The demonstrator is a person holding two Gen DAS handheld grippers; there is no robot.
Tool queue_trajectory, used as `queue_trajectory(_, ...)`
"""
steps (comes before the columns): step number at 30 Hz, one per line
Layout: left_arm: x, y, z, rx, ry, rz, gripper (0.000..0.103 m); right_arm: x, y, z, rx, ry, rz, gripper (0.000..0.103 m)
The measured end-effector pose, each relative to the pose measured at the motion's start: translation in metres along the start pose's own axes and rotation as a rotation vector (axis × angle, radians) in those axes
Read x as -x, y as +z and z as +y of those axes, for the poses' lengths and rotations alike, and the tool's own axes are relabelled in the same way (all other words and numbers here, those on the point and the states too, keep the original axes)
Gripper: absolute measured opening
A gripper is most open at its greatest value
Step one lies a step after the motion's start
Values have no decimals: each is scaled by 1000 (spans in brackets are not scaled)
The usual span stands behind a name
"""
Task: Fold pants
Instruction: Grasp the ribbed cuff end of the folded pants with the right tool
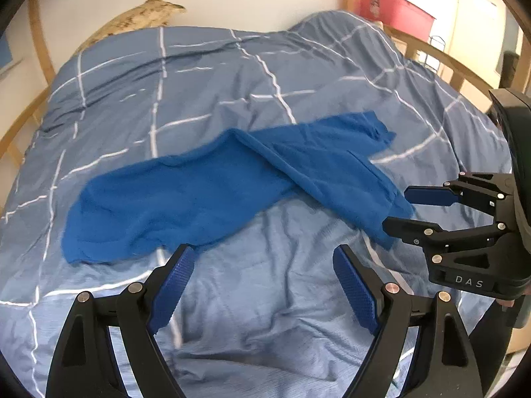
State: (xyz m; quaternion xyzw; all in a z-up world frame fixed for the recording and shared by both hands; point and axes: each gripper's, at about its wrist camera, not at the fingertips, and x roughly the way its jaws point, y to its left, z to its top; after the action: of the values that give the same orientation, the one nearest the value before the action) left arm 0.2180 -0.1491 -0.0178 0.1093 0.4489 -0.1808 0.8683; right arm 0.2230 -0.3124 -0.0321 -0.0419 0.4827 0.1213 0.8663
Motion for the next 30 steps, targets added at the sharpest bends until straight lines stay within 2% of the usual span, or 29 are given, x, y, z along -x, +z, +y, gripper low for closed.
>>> queue_trajectory(9,-34,-17,-13,-7,-7,58,85,-31,-29,-11,26,-53,56,46)
queue_trajectory(15,-53,-23,-10,14,-10,94,85,-55,-36,-16,29,-79,110,46)
queue_trajectory(22,-69,-24,-1,40,-17,117,85,-73,-42,-15,46,-111,134,46)
queue_trajectory(23,-71,-24,0,41,-16,119,85,-74,-43,-14,55,-130,133,44)
queue_trajectory(24,-73,-23,0,40,-15,121,85,-74,-43,-13,58,-147,126,33)
queue_trajectory(25,-74,-23,1,38,-16,119,85,-71,-42,-14,56,-153,110,27)
queue_trajectory(27,-74,-22,2,31,-18,112,85,-62,-39,-16,43,-115,88,6)
queue_trajectory(30,-74,-14,4,-3,-5,80,85,-40,-28,-25,30,-170,10,6)
